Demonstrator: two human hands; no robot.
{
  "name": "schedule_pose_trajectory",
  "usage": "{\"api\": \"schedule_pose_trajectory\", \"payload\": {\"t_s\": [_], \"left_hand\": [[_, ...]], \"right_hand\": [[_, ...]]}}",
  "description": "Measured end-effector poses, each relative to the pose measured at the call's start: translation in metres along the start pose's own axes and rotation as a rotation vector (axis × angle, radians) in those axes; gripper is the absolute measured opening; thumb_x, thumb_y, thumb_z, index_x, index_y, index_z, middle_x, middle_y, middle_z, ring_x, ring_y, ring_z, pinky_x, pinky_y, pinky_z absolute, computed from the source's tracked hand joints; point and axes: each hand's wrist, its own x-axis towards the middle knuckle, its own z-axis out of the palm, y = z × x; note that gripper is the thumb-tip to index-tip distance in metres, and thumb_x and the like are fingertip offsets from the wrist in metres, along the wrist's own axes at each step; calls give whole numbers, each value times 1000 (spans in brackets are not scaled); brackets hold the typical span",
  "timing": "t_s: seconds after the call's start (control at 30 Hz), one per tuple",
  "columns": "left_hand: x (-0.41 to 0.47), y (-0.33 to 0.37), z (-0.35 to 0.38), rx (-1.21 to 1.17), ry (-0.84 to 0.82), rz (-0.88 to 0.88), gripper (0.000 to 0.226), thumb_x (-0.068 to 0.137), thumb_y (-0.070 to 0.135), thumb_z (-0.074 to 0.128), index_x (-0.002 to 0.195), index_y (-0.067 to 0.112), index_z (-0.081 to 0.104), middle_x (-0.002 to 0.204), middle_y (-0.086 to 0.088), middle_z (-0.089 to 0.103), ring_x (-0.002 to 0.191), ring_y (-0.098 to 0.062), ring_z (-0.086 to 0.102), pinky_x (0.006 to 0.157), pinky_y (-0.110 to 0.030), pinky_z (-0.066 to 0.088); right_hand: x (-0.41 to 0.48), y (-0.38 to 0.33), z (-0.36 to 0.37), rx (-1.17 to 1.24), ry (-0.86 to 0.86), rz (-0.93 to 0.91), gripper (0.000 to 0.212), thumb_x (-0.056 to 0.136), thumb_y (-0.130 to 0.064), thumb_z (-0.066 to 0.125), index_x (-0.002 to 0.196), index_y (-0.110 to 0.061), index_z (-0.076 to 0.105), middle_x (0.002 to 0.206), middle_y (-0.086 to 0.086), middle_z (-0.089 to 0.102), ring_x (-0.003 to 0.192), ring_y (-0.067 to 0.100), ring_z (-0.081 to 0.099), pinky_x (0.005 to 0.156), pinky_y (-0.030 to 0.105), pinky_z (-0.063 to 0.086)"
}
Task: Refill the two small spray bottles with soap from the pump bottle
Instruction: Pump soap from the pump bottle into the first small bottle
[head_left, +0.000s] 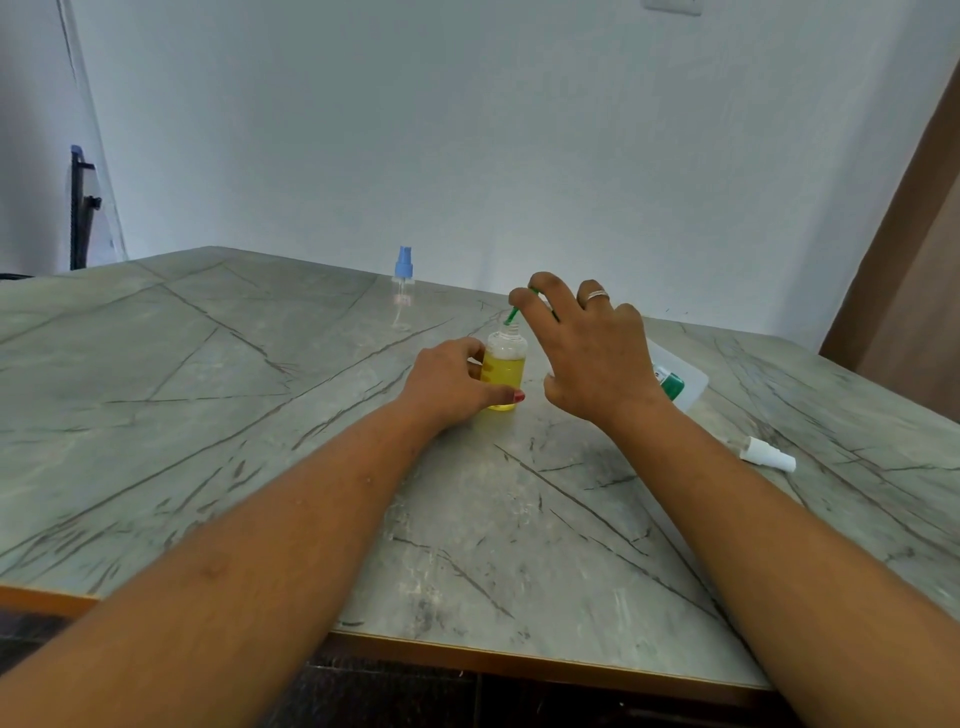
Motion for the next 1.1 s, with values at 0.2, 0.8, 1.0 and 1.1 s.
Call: {"api": "schedule_pose_trajectory", "payload": {"t_s": [0.2, 0.8, 1.0, 1.1], "left_hand": [[-1, -1, 1, 5, 4, 5, 75, 72, 49, 72, 133, 17, 44, 131, -4, 54, 110, -18, 54, 83, -23, 41], [1, -4, 3, -15, 20, 20, 73, 71, 49, 72, 132, 18, 46, 131, -3, 54, 110, -19, 55, 84, -25, 42], [-1, -3, 2, -22, 22, 26, 73, 72, 47, 72, 133, 17, 46, 131, -4, 54, 111, -19, 54, 85, -26, 42], [-1, -2, 2, -16, 23, 33, 73, 72, 47, 72, 133, 17, 45, 131, -4, 54, 111, -19, 54, 85, -25, 41]], "right_hand": [[1, -1, -3, 17, -9, 13, 76, 64, -35, 76, 128, -25, 37, 132, 5, 44, 104, 31, 53, 66, 36, 51], [-2, -2, -2, -14, 22, 1, 87, 58, -30, 78, 132, -23, 33, 135, 5, 44, 97, 32, 55, 58, 33, 47], [-3, -3, -1, -18, 18, 8, 90, 58, -32, 78, 131, -24, 27, 136, 5, 42, 99, 32, 55, 61, 35, 49], [-2, -3, -1, -16, 13, 9, 89, 58, -32, 79, 131, -24, 27, 136, 5, 42, 100, 32, 55, 61, 35, 50]]}}
